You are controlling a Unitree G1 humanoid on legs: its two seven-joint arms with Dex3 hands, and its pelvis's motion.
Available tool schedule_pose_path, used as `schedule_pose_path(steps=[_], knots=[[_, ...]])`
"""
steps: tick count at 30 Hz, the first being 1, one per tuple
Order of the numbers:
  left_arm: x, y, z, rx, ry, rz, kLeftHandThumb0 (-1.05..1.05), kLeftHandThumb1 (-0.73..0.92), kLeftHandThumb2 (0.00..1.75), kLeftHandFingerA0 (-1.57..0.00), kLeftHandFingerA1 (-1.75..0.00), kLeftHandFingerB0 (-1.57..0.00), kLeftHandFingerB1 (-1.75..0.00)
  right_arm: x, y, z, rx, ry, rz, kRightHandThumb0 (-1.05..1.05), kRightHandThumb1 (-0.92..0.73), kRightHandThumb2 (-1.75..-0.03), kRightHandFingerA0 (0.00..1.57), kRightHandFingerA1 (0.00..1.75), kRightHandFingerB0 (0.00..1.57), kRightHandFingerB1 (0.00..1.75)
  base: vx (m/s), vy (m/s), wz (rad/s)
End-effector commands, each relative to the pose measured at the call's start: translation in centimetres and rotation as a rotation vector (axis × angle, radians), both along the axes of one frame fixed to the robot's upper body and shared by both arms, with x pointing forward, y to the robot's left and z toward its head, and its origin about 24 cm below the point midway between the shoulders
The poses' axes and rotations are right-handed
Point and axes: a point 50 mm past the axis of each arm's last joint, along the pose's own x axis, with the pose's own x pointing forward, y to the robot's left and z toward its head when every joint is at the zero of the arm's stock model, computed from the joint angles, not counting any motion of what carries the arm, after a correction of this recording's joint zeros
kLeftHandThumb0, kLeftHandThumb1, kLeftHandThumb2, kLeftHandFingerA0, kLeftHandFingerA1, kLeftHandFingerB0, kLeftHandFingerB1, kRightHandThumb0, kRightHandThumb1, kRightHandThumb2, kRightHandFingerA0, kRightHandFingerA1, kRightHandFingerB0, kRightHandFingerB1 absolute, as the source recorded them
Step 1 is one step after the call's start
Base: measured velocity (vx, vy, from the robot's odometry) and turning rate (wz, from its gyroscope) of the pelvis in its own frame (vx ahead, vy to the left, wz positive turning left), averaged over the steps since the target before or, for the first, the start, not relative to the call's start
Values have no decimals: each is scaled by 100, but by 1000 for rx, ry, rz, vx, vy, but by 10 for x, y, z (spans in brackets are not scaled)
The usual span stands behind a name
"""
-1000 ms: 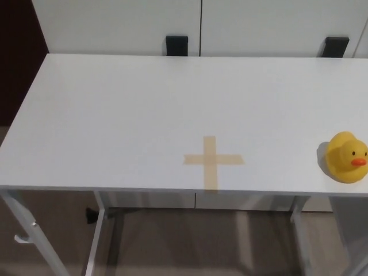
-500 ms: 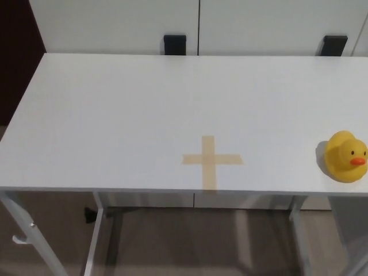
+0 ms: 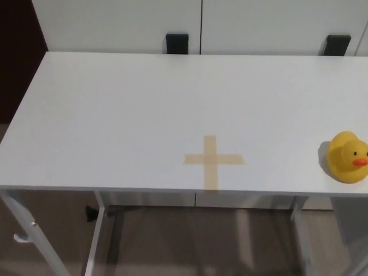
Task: The robot uses its right hand to push the yellow duck toy to the center of the white desk.
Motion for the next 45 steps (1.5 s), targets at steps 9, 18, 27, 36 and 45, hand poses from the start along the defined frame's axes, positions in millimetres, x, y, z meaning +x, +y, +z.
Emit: schedule_pose_path(steps=[9,18,27,36,45], knots=[[0,4,4,23,-16,-5,-15,63,82,-89,-94,-87,-97,29,40,-20,10,80,100,-65,-88,-66,34,44,23,33,0,0,0],[0,3,3,11,-22,-2,-14,61,84,-90,-94,-90,-97,38,63,-35,30,110,164,-66,-69,-101,27,55,14,46,0,0,0],[2,1,2,21,-12,-16,-15,64,79,-89,-93,-87,-95,42,86,-51,82,160,225,-65,-71,-99,24,55,14,46,0,0,0],[-1,0,0,18,-5,-18,-15,65,81,-90,-91,-89,-96,46,102,-56,71,177,262,-66,-71,-101,28,56,17,47,0,0,0],[1,-3,-2,8,-2,-19,-20,67,73,-90,-91,-89,-96,52,121,-63,49,211,300,-59,-68,-109,36,60,18,49,0,0,0]])
